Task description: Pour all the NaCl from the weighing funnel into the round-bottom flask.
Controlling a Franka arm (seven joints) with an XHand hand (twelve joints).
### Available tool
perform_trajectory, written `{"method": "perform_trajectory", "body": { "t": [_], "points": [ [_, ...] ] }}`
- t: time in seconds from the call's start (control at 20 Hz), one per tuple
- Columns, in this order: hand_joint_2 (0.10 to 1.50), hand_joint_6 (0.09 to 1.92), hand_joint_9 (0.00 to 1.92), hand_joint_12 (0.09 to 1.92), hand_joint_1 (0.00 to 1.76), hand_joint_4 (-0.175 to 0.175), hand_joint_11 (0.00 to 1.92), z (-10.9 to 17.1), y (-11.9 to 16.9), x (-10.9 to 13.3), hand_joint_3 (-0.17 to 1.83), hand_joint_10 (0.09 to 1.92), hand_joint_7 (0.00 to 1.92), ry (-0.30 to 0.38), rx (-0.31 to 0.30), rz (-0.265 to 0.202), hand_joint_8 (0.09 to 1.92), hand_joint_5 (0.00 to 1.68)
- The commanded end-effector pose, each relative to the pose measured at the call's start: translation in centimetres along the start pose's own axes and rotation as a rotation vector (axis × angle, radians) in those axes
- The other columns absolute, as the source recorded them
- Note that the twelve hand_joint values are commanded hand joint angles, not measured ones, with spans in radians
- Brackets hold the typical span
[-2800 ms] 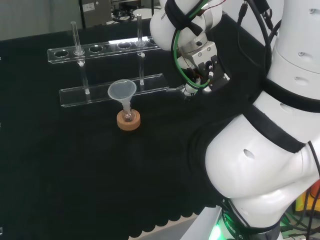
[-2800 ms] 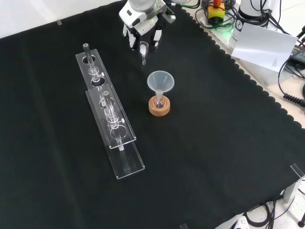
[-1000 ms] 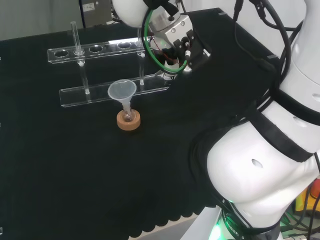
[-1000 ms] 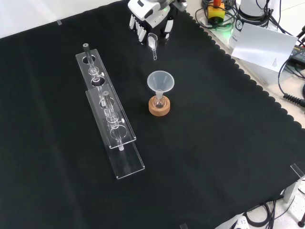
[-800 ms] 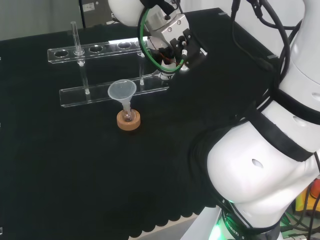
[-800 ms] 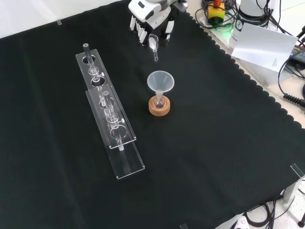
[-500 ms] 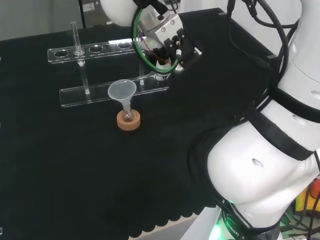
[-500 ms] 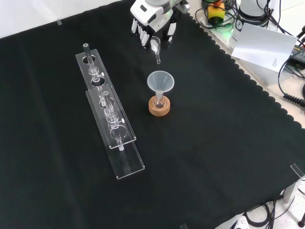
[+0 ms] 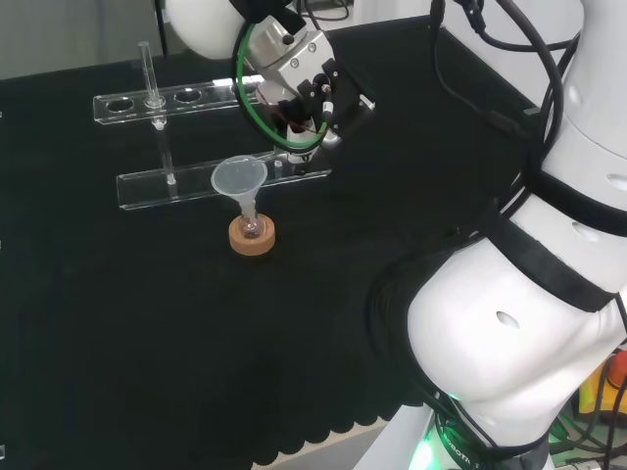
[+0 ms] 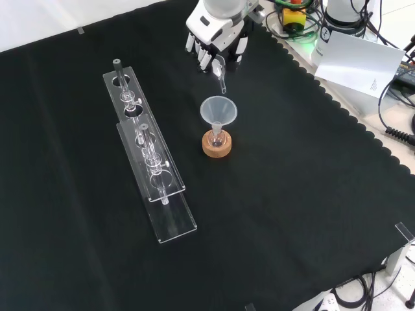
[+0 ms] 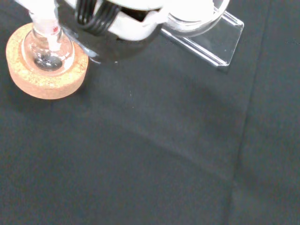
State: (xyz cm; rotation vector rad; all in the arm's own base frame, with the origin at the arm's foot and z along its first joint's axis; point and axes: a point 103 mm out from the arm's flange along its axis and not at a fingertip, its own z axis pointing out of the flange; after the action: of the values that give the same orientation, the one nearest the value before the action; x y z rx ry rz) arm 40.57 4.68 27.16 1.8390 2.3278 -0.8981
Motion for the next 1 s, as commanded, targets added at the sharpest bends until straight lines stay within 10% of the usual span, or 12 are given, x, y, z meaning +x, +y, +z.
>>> {"method": "perform_trajectory", "body": {
  "t": [0.05,1.0],
  "points": [
    [0.98,0.71,1.38,0.94,1.29,-0.175,1.01,-0.2,-0.1,0.2,0.09,0.15,1.2,-0.026,0.011,0.008,0.67,1.16],
    [0.99,0.71,1.39,0.94,1.29,-0.175,1.02,-1.2,1.2,0.9,0.07,0.15,1.21,-0.15,0.036,0.031,0.67,1.16]
  ]
}}
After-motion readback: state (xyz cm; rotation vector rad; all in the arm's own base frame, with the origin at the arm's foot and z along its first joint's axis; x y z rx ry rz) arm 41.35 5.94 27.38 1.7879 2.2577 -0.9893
